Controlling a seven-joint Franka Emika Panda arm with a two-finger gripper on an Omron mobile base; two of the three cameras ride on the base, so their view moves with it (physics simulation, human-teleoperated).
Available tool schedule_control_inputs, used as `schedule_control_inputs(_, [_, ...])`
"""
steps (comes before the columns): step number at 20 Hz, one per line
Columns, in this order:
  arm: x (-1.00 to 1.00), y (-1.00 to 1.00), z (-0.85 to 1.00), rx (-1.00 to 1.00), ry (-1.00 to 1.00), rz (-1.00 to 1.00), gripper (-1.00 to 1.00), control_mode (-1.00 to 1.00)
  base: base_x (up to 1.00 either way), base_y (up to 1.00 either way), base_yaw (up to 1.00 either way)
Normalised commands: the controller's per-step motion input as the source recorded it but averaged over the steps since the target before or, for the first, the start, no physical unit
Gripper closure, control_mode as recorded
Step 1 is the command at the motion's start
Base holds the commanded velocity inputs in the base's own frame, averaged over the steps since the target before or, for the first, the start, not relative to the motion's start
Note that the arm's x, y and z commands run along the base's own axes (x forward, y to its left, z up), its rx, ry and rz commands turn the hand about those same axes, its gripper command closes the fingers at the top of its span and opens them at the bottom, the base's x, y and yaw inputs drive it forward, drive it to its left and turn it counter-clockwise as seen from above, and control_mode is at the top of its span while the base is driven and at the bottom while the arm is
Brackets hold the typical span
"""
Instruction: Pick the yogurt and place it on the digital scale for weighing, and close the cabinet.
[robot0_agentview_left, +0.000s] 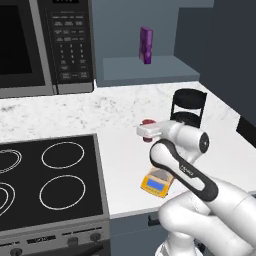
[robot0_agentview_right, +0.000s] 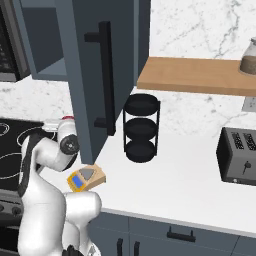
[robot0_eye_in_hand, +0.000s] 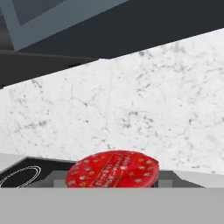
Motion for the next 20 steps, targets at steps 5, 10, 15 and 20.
schedule_control_inputs(5, [0.06,0.0,-0.04,0.0,-0.03,0.15,1.0,-1.0,0.0,0.0,0.0])
schedule_control_inputs(10, [0.0,-0.32,-0.08,0.0,0.01,0.14,1.0,-1.0,0.0,0.0,0.0])
schedule_control_inputs(15, [-0.01,-0.29,-0.01,0.0,0.18,0.14,1.0,-1.0,0.0,0.0,0.0])
schedule_control_inputs(20, [-0.06,-0.36,-0.05,0.0,0.14,0.13,1.0,-1.0,0.0,0.0,0.0])
